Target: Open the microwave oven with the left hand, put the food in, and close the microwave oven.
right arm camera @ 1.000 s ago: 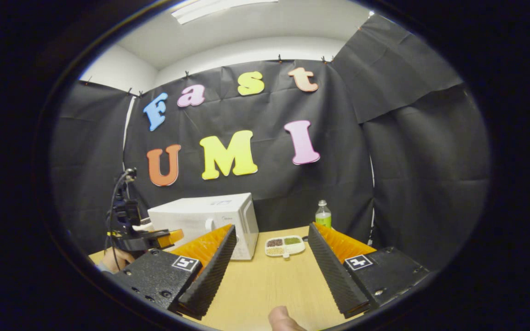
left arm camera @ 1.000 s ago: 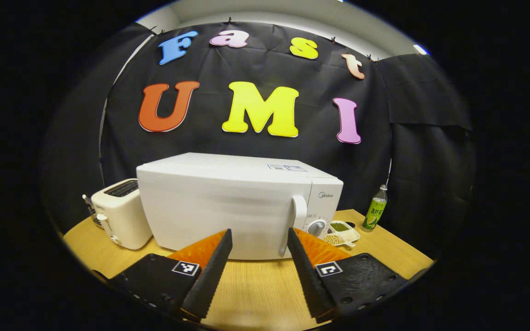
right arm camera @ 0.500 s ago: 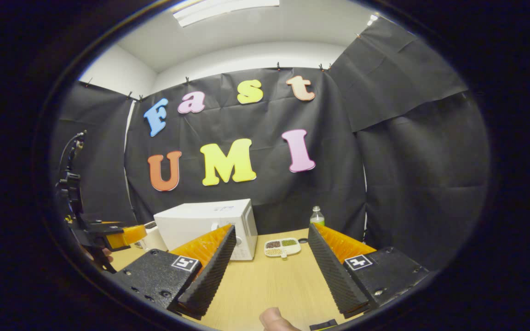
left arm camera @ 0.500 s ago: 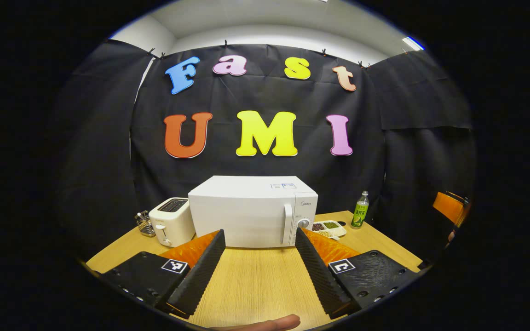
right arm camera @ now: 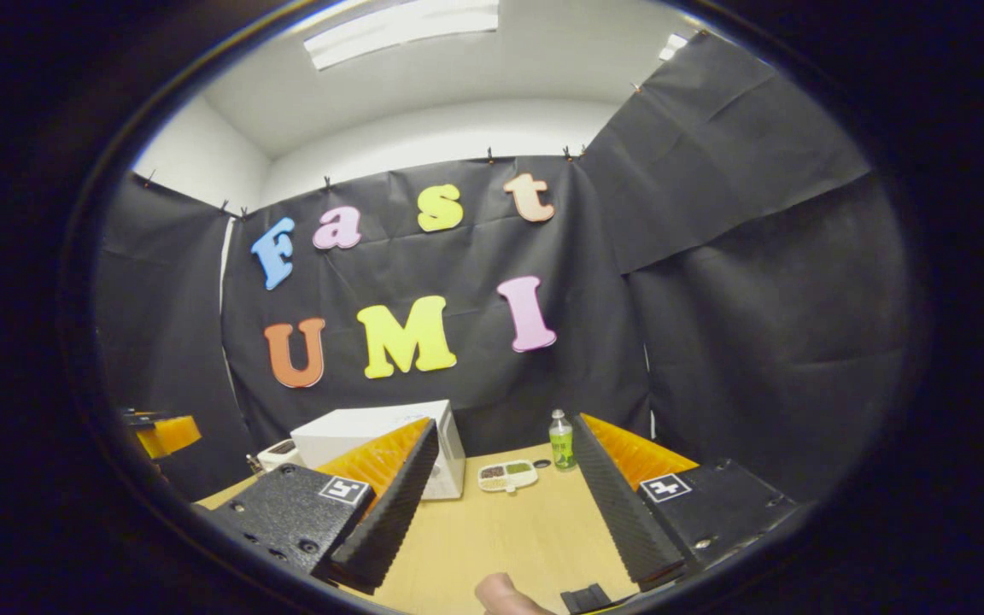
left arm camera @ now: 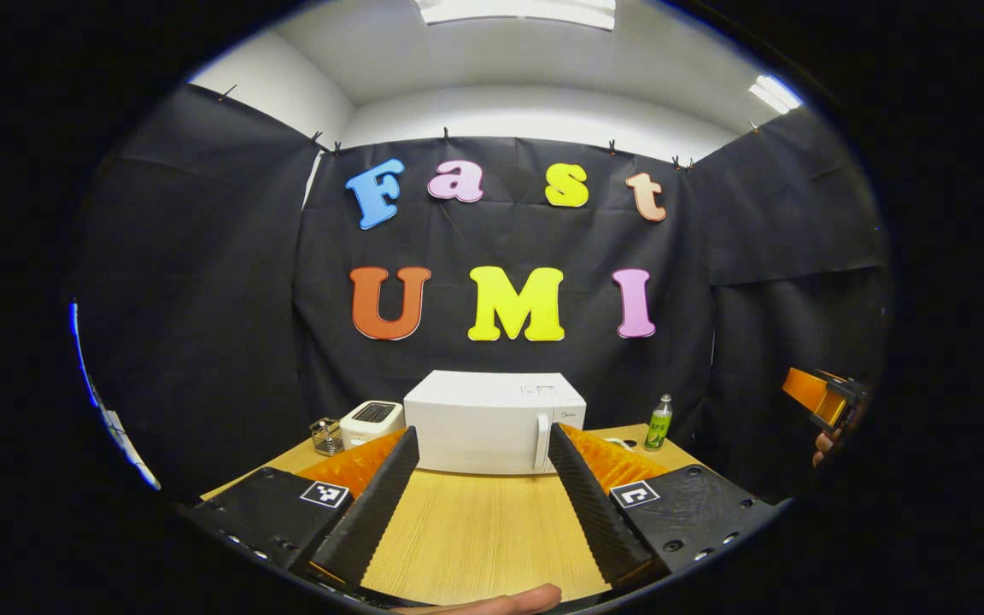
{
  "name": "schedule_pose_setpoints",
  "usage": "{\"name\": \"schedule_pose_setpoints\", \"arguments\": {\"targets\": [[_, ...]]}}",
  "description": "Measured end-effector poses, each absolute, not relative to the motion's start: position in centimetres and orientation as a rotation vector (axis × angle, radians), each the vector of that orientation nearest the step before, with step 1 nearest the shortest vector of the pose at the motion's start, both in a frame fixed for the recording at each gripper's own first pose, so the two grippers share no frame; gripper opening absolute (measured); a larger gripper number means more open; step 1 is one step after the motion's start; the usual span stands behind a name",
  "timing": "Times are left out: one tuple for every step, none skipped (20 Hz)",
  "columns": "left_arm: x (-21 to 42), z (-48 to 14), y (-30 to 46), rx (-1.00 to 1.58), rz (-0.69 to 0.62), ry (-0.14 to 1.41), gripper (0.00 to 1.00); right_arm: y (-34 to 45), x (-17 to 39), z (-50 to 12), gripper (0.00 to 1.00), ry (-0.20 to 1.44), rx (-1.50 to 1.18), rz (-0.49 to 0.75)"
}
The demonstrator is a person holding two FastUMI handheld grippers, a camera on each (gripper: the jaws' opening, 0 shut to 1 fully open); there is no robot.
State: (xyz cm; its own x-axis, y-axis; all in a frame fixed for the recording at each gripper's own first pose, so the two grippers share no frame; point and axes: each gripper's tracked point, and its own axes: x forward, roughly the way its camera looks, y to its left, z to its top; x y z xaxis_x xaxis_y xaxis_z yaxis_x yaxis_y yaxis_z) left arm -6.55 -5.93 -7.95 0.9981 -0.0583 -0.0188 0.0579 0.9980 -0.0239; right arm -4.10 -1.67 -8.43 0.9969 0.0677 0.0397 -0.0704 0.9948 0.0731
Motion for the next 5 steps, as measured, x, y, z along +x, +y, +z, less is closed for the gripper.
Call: {"name": "schedule_pose_setpoints", "arguments": {"targets": [[-7.6, -8.1, -5.4, -0.034, -0.057, 0.009, 0.95, -1.5, -4.8, -8.3, 1.00, -0.038, 0.062, 0.078], [-8.5, -8.3, -5.0, -0.041, -0.052, 0.008, 0.95, -1.5, -5.2, -8.1, 1.00, -0.041, 0.047, 0.084], [-8.9, -8.7, -4.8, -0.039, -0.048, 0.009, 0.95, -1.4, -5.7, -7.9, 1.00, -0.045, 0.038, 0.088], [-9.3, -9.0, -4.5, -0.029, -0.045, 0.015, 0.95, -1.3, -6.2, -7.7, 1.00, -0.049, 0.036, 0.092], [-9.5, -9.0, -4.3, -0.017, -0.043, 0.012, 0.95, -1.2, -6.7, -7.6, 1.00, -0.053, 0.038, 0.093]]}}
